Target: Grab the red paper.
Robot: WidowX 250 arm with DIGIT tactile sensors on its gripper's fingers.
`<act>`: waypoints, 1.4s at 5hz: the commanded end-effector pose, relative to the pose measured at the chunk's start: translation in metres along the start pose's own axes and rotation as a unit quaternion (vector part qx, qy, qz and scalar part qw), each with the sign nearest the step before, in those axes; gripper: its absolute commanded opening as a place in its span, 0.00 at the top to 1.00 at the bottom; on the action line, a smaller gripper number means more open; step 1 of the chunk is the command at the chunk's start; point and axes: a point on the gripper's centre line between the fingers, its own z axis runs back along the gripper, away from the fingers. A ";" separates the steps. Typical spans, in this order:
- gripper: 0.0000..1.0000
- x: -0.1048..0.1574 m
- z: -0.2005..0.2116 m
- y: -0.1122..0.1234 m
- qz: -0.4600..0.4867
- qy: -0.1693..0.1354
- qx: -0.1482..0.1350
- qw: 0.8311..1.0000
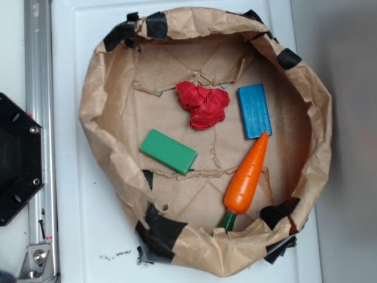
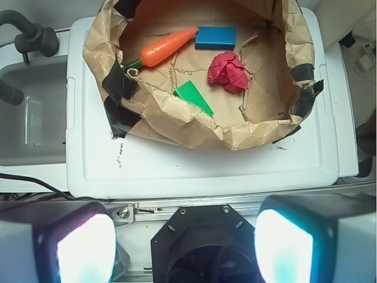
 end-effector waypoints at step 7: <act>0.00 0.136 -0.184 0.075 0.003 -0.089 0.018 0.996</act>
